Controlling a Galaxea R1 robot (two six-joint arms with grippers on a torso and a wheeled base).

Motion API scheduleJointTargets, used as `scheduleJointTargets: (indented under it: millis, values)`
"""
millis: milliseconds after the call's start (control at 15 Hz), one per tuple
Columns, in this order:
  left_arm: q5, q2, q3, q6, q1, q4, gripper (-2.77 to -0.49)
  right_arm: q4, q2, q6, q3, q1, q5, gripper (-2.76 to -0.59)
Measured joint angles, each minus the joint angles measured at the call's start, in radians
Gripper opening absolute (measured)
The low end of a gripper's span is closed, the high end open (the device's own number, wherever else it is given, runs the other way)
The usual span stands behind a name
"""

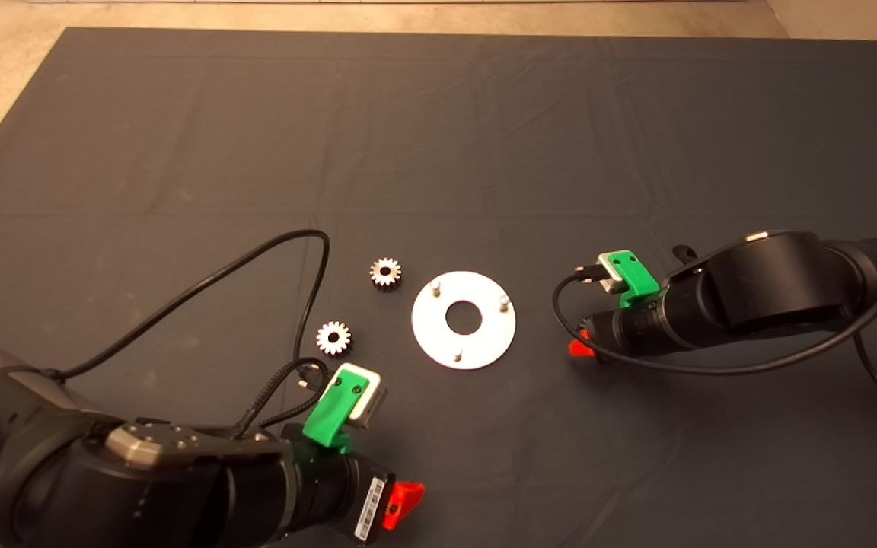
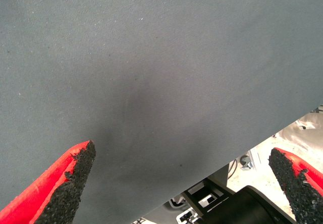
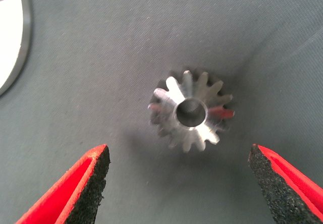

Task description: Install three planetary gears onto the carrier pins

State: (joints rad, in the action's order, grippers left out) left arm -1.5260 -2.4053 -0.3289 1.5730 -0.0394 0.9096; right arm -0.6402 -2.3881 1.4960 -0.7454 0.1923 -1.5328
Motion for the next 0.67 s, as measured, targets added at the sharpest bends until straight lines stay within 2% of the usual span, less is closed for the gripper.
scheduleJointTargets:
  millis: [467, 667]
  values:
    - [0.0, 0.001, 0.0, 0.0, 0.0, 0.0, -0.78, -0.009, -0.006, -0.003, -0.052, -0.016, 0.0, -1.33]
    - [-0.001, 0.001, 0.0, 0.0, 0.0, 0.0, -0.78, -0.024, -0.006, -0.012, -0.071, -0.024, 0.0, -1.37]
